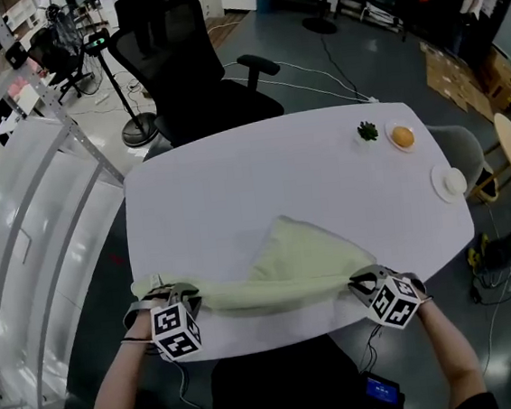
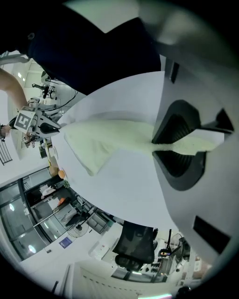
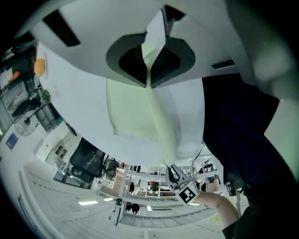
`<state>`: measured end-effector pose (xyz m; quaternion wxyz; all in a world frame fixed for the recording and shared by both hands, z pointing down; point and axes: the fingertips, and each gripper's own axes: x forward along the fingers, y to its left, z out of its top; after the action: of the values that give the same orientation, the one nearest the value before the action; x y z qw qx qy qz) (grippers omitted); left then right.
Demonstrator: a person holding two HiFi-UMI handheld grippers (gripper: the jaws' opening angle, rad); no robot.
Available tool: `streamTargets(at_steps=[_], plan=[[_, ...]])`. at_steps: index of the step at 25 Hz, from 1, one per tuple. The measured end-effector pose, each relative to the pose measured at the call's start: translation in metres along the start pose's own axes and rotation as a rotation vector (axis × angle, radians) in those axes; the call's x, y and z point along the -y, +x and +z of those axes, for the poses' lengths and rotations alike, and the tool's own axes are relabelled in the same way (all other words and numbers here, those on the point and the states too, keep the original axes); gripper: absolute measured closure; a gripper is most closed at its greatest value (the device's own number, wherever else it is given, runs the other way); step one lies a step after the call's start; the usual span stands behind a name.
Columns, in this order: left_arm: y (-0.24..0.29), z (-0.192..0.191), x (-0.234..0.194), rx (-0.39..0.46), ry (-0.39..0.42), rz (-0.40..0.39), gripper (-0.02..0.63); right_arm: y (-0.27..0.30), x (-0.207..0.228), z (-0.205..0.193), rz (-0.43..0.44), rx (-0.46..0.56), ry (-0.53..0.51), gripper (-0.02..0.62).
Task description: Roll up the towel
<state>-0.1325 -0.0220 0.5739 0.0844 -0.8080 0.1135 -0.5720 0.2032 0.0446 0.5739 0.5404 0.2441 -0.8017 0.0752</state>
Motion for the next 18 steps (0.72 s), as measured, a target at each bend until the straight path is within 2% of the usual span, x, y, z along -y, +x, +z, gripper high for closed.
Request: streamTargets(at_steps=[9,13,18], plan=[[0.037,0.007,-0.063,-0.071,-0.024,0.024,0.545,0.039,0.060,0.009,0.003,-0.039,-0.017,0.554],[0.060,0.007,-0.074,-0.109,-0.044,0.004,0.545,0.056,0.074,0.006,0.003,-0.062,-0.020,0.552],[0.078,0.005,-0.080,-0.143,-0.020,-0.001,0.545,0.068,0.084,-0.002,-0.011,-0.085,-0.038,0.543]])
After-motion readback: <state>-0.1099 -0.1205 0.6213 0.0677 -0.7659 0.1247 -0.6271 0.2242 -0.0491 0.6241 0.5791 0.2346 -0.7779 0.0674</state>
